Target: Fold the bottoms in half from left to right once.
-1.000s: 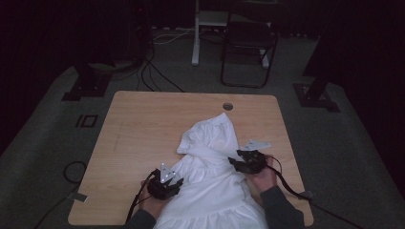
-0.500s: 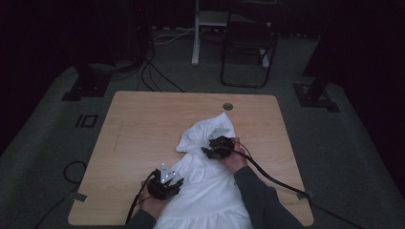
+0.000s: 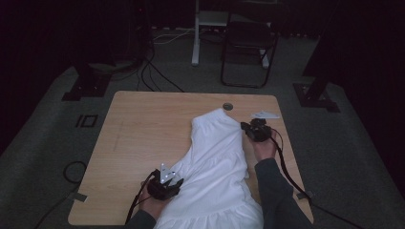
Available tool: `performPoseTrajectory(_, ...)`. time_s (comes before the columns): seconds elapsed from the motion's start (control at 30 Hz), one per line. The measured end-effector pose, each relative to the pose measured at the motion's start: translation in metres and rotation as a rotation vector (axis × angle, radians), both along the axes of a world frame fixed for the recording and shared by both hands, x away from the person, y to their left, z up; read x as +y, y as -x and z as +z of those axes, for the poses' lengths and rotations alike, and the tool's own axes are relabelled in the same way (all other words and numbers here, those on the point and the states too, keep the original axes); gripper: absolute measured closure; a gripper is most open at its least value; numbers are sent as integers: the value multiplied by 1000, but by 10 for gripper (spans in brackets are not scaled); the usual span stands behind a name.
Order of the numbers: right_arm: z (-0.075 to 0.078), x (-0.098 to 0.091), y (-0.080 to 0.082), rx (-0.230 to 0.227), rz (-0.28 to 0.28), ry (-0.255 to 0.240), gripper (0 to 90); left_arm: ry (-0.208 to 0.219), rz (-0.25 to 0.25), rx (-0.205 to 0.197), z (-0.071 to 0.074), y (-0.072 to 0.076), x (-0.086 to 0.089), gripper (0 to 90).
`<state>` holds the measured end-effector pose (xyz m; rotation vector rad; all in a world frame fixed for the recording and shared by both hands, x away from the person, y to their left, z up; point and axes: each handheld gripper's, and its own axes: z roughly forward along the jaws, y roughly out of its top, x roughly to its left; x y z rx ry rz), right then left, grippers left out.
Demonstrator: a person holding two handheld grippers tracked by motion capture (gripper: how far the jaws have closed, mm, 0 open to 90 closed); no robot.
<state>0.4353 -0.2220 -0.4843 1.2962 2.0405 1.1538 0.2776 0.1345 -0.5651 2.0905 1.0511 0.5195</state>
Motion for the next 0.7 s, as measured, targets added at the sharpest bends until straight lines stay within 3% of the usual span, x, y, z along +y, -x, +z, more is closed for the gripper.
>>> performPoseTrajectory(0.03,0,0,0,0,0,0,900,0,0,0,0,0,0,524)
performPoseTrajectory(0.07,-9,-6,3,22,-22,35,900,1,0,1,0,0,0,522)
performPoseTrajectory(0.13,-21,-7,1,52,-15,69,893,-2,0,-1,0,0,0,520)
performPoseTrajectory(0.23,-32,-6,0,66,1,77,848,-5,-1,-2,0,0,-1,512)
performPoseTrajectory(0.27,-37,-6,0,73,-5,76,724,4,-4,7,0,-1,0,508)
performPoseTrajectory(0.33,-38,-7,3,64,-10,66,638,9,-8,30,4,-4,1,490)
performPoseTrajectory(0.4,-36,-7,7,47,2,58,578,-5,-3,12,13,-7,3,480)
performPoseTrajectory(0.47,-35,-4,12,37,15,51,544,21,-5,-23,29,-13,6,480)
performPoseTrajectory(0.5,-35,-4,12,37,15,51,544,21,-5,-23,29,-13,6,477)
performPoseTrajectory(0.53,-37,1,16,40,57,34,532,44,-9,-54,47,-23,4,472)
performPoseTrajectory(0.6,-42,9,17,56,91,51,527,47,-32,-84,63,-37,-3,462)
performPoseTrajectory(0.7,-54,21,14,81,102,94,546,46,-49,-110,67,-65,-20,463)
